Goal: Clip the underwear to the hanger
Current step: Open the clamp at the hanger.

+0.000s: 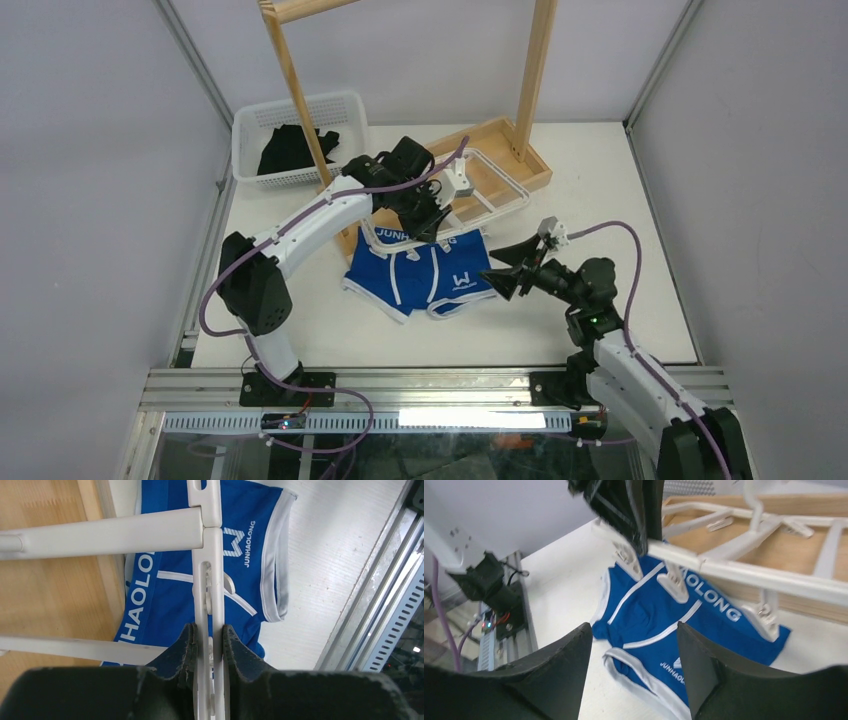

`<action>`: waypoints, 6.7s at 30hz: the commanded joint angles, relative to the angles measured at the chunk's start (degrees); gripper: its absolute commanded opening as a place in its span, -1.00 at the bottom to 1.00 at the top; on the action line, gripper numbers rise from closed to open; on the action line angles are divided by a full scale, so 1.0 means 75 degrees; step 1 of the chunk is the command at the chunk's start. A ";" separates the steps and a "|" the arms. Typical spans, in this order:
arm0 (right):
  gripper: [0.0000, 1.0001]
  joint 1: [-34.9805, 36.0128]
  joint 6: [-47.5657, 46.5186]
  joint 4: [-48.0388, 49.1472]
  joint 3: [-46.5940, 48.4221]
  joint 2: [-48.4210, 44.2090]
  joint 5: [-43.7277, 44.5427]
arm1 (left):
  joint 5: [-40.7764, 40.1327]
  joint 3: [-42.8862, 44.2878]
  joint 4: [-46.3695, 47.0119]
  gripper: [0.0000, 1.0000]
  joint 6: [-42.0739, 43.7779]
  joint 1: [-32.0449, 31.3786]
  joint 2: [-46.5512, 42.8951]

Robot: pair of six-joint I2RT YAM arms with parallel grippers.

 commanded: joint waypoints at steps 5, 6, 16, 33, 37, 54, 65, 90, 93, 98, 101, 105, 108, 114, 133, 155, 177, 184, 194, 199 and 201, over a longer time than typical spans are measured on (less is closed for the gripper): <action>0.36 0.0542 -0.1460 0.4564 -0.0697 0.1831 -0.1301 | 0.0075 -0.0342 0.0408 -1.00 0.0467 0.0081 -0.0968; 0.36 0.0650 -0.1860 0.4232 -0.0572 0.1994 -0.1281 | 0.0091 -0.0352 0.0407 -1.00 0.0485 0.0071 -0.0996; 0.34 0.0777 -0.3757 0.2601 0.0003 0.2720 -0.0749 | 0.0136 -0.0734 0.0697 -1.00 0.0586 0.0070 -0.1447; 0.39 0.0773 -0.3688 0.1433 -0.0337 0.1966 0.1700 | -0.0022 -0.0943 0.0823 -1.00 0.0603 0.0072 -0.1673; 0.42 0.0771 -0.4229 0.0841 -0.0043 0.2074 0.1654 | 0.0012 -0.0949 0.0825 -1.00 0.0620 0.0076 -0.1736; 0.31 0.0820 -0.6301 -0.4784 0.3792 0.2185 -0.0704 | 0.0150 -0.1015 0.0823 -1.00 0.0645 0.0067 -0.1759; 0.35 0.0870 -0.9873 -0.7627 0.5907 0.3854 -0.0098 | 0.0261 -0.1075 0.0833 -1.00 0.0645 0.0058 -0.1732; 0.15 0.1158 -1.0562 -0.8745 0.8088 0.6853 -0.1194 | 0.0242 -0.1121 0.0835 -1.00 0.0610 0.0014 -0.1673; 0.14 0.1301 -1.0520 -0.8873 0.8177 0.6968 -0.1210 | 0.0205 -0.1109 0.0838 -1.00 0.0598 -0.0011 -0.1641; 0.10 0.1425 -1.0451 -0.8928 0.8106 0.7016 -0.1372 | 0.0204 -0.1067 0.0832 -1.00 0.0586 -0.0012 -0.1570; -0.07 0.1439 -1.0250 -0.8891 0.8054 0.7010 -0.1436 | 0.0192 -0.1050 0.0834 -1.00 0.0575 -0.0012 -0.1542; -0.30 0.1427 -1.0005 -0.8816 0.7786 0.6741 -0.1158 | 0.0186 -0.1059 0.0927 -1.00 0.0564 -0.0012 -0.1571; -0.47 0.1397 -0.9768 -0.8470 0.7385 0.6241 -0.0975 | 0.0241 -0.1068 0.1085 -1.00 0.0520 -0.0012 -0.1611; -0.77 0.1233 -0.9262 -0.8004 0.6534 0.5291 -0.0581 | 0.0359 -0.1095 0.1526 -1.00 0.0366 -0.0016 -0.1620; -0.55 0.1034 -0.7205 -0.6473 0.5144 0.3870 0.0353 | -0.0087 -0.0544 0.3149 -1.00 0.0748 0.0141 -0.0613; 0.12 0.0870 -0.0639 -0.1842 0.1123 -0.0359 0.4440 | 0.0325 -0.1211 0.2908 -1.00 0.1366 0.0784 -0.1139; 0.21 0.0852 0.8826 -0.2277 0.1159 0.0842 0.8356 | 0.0484 -0.1469 0.2857 -1.00 0.1277 0.0787 -0.1226; 0.02 0.0656 0.8075 -0.0831 0.1139 0.1670 0.8621 | 0.0339 -0.1585 0.2856 -1.00 0.1364 0.0786 -0.1284; -0.08 0.0408 0.7841 0.1555 0.0898 0.2860 0.6954 | 0.0512 -0.1543 0.2919 -0.19 0.1279 0.0773 -0.1274; -0.07 0.0407 0.7723 0.1304 0.0962 0.2569 0.6867 | 0.0807 -0.1013 0.2966 0.10 0.0930 0.0696 -0.0997; -0.08 0.0407 0.7712 0.1130 0.0934 0.2450 0.6854 | 0.0988 -0.0874 0.3106 0.32 0.0762 0.0616 -0.0930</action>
